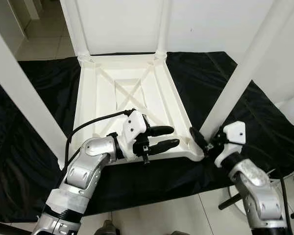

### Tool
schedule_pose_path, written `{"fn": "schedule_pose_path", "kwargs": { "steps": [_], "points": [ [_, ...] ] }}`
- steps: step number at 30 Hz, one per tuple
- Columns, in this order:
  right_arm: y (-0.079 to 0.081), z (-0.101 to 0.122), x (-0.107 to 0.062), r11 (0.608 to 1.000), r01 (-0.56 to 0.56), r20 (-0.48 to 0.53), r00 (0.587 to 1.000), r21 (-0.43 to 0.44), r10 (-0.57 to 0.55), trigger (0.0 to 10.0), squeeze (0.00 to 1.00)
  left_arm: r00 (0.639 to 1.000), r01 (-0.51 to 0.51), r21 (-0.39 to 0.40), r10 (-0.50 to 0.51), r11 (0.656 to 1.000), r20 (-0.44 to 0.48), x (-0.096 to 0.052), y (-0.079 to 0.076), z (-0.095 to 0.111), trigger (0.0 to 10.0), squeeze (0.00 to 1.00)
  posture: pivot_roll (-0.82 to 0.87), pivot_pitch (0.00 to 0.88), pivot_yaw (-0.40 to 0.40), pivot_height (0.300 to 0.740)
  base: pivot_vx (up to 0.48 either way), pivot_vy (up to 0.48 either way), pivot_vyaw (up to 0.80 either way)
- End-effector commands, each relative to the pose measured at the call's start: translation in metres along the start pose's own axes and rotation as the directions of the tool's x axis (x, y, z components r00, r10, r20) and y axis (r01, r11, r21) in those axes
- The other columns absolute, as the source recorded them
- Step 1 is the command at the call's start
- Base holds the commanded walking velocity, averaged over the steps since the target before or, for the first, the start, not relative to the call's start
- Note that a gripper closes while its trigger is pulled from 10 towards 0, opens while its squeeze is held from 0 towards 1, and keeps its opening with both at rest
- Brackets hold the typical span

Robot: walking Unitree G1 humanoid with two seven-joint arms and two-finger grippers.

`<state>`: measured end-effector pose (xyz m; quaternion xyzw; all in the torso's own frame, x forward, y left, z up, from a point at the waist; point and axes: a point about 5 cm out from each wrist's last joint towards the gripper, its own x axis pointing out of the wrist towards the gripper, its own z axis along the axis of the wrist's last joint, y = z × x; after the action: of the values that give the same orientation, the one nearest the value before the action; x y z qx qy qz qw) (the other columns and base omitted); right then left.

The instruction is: Building children table

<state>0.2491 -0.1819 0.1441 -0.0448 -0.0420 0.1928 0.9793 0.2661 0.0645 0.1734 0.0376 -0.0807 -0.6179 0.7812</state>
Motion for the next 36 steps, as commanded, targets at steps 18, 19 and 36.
{"fn": "schedule_pose_path", "kwargs": {
  "steps": [18,19,36],
  "points": [
    [0.022,-0.010,-0.001,0.828,0.558,-0.082,0.829,0.052,-0.553,10.0,0.00,0.997,-0.081,0.011,0.081,0.997,0.000,-0.005,-0.002,0.004,10.0,0.00,0.00,0.036,-0.007,0.740,0.000,0.000,0.00],
    [0.025,-0.012,0.002,0.810,0.582,-0.086,0.812,0.067,-0.577,10.0,0.00,0.996,-0.087,-0.003,0.087,0.996,-0.008,-0.003,-0.003,0.003,10.0,0.00,0.00,0.037,-0.007,0.740,0.000,0.000,0.00],
    [0.043,-0.013,0.021,0.853,0.494,-0.061,0.869,0.169,-0.491,10.0,1.00,0.980,-0.201,-0.144,0.199,0.969,-0.032,0.005,-0.002,-0.007,10.0,0.00,-0.01,0.048,0.000,0.740,0.000,0.000,0.00]
  ]
}}
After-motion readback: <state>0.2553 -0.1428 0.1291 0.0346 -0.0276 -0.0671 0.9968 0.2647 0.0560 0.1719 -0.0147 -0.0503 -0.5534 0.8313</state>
